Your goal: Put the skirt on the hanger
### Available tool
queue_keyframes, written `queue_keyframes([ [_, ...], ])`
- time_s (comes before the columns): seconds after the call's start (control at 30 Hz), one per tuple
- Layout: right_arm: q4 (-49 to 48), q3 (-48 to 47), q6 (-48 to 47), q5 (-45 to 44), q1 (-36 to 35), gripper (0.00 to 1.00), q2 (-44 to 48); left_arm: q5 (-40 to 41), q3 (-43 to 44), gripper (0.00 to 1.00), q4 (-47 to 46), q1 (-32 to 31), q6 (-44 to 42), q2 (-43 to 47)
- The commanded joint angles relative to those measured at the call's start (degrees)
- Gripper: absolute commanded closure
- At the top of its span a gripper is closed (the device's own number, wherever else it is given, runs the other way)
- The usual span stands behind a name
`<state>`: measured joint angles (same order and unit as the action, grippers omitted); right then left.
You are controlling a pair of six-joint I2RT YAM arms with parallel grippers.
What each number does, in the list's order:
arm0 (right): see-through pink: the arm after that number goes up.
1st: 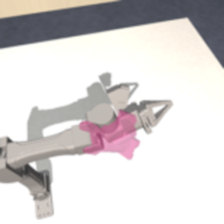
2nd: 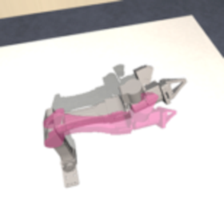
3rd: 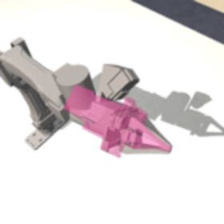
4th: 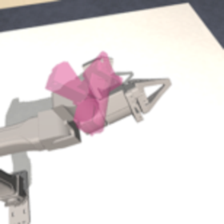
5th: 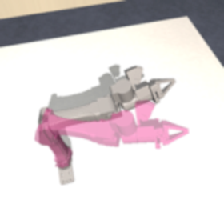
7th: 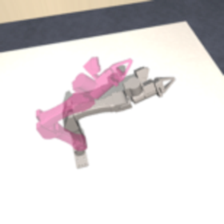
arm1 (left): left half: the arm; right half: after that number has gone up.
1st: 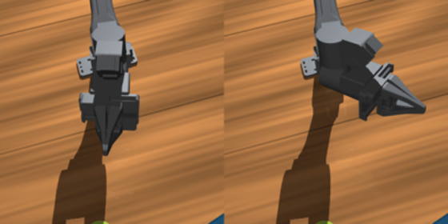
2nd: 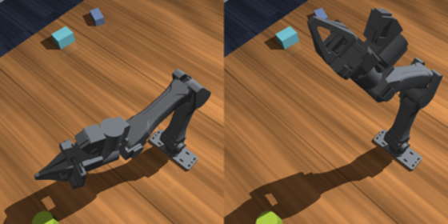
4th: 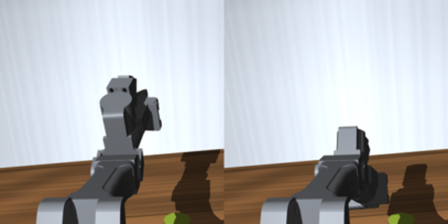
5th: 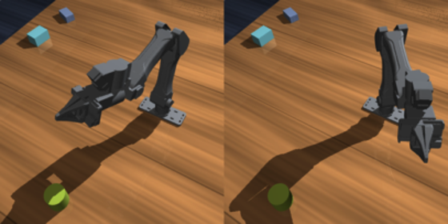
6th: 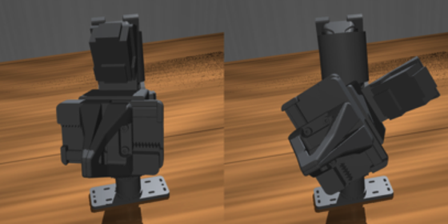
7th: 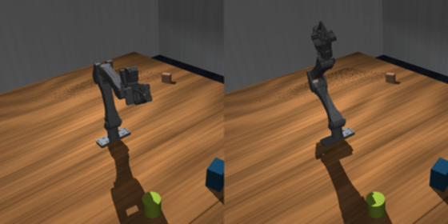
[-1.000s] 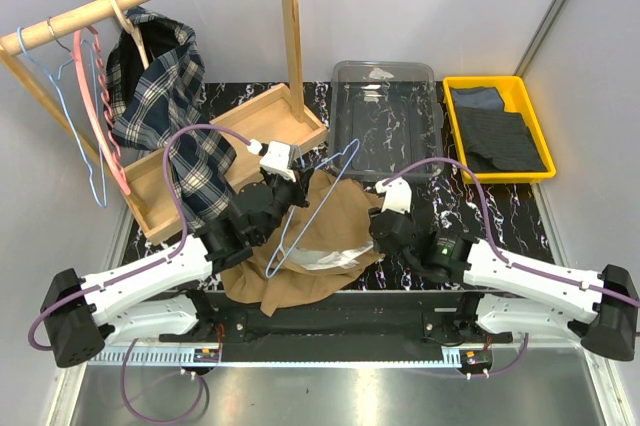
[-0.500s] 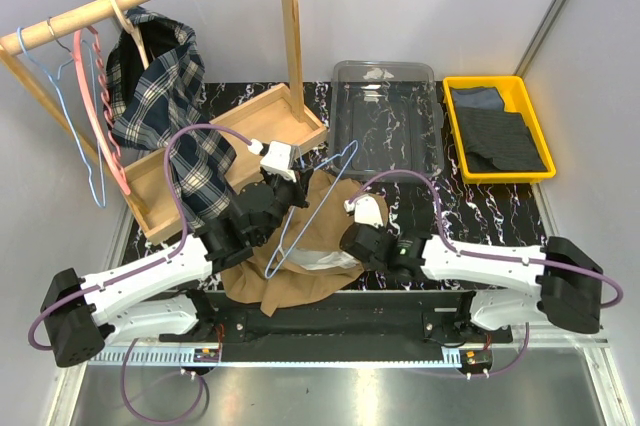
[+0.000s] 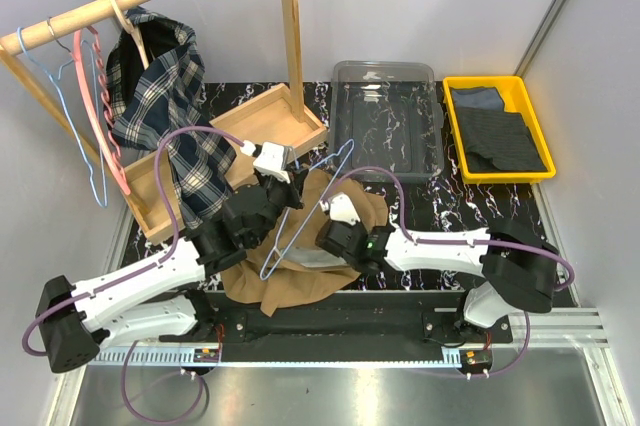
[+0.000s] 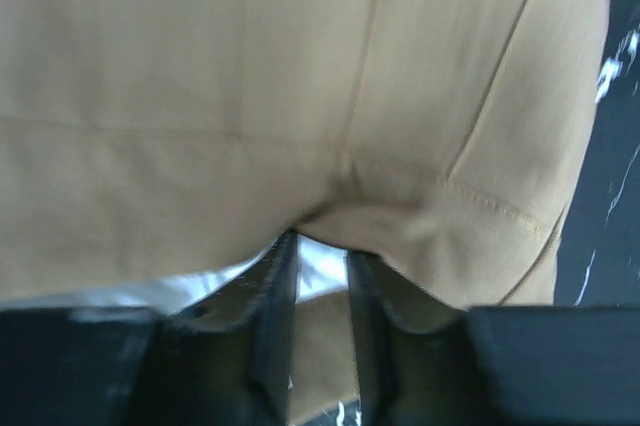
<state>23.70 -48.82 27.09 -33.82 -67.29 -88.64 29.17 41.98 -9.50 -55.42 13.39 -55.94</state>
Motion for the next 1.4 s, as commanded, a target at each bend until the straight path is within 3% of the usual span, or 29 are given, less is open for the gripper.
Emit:
queue_keyframes([
  [0.0, -5.2, -3.9, -5.5, -2.9, 3.0, 0.63, 1.4, 1.8, 0.1, 1.0, -2.5, -0.2, 0.4, 2.3],
  [0.3, -5.7, -3.3, -9.4, -3.3, 11.7, 0.57, 1.2, 0.8, -0.5, 1.0, -1.8, -0.2, 0.9, 2.0],
  [0.63, -5.2, -5.9, -12.3, -1.9, 12.2, 0.53, -2.2, -0.8, 0.9, 1.0, -2.2, -0.2, 0.4, -0.2],
  [1.03, 8.2, -13.2, -6.8, -4.9, 12.2, 0.76, -10.4, -1.0, 1.8, 1.0, -1.2, -0.2, -0.6, -0.2],
  [1.37, 12.8, -12.7, -6.0, -3.4, 12.3, 0.71, -7.2, -0.9, 1.4, 1.0, -1.2, -0.2, -0.9, 0.2],
])
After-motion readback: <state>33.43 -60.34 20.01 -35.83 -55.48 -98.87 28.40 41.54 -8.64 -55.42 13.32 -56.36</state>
